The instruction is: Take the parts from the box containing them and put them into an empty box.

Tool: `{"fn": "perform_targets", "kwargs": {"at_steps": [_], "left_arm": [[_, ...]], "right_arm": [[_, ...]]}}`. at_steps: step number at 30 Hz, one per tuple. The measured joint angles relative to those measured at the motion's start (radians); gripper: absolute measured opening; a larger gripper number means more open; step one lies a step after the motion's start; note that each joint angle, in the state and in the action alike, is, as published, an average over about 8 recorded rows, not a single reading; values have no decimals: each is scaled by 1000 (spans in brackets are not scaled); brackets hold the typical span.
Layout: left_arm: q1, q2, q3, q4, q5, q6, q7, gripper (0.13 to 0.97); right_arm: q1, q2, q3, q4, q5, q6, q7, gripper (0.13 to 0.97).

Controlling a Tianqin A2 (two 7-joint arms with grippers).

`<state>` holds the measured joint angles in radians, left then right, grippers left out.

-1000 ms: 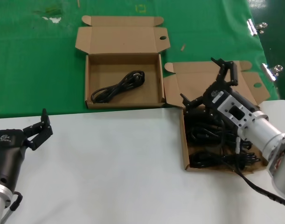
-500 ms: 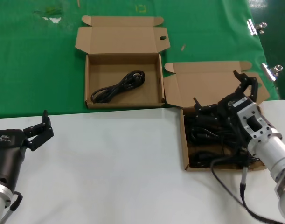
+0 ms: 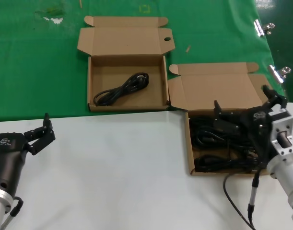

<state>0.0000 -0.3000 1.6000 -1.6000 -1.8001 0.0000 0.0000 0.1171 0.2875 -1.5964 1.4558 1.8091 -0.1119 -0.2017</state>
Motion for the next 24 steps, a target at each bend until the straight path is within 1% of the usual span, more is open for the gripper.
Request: {"fn": "perform_targets", "kwargs": {"at_steps": [4, 8, 24], "left_arm": [[0, 0, 0, 0, 0, 0, 0, 966], [0, 0, 0, 0, 0, 0, 0, 966], [0, 0, 0, 0, 0, 0, 0, 966]], "right_arm": [[-50, 5, -2, 62, -4, 48, 86, 966], [-78, 8, -2, 96, -6, 74, 135, 966], [-84, 9, -3, 103, -7, 80, 145, 966]]}}
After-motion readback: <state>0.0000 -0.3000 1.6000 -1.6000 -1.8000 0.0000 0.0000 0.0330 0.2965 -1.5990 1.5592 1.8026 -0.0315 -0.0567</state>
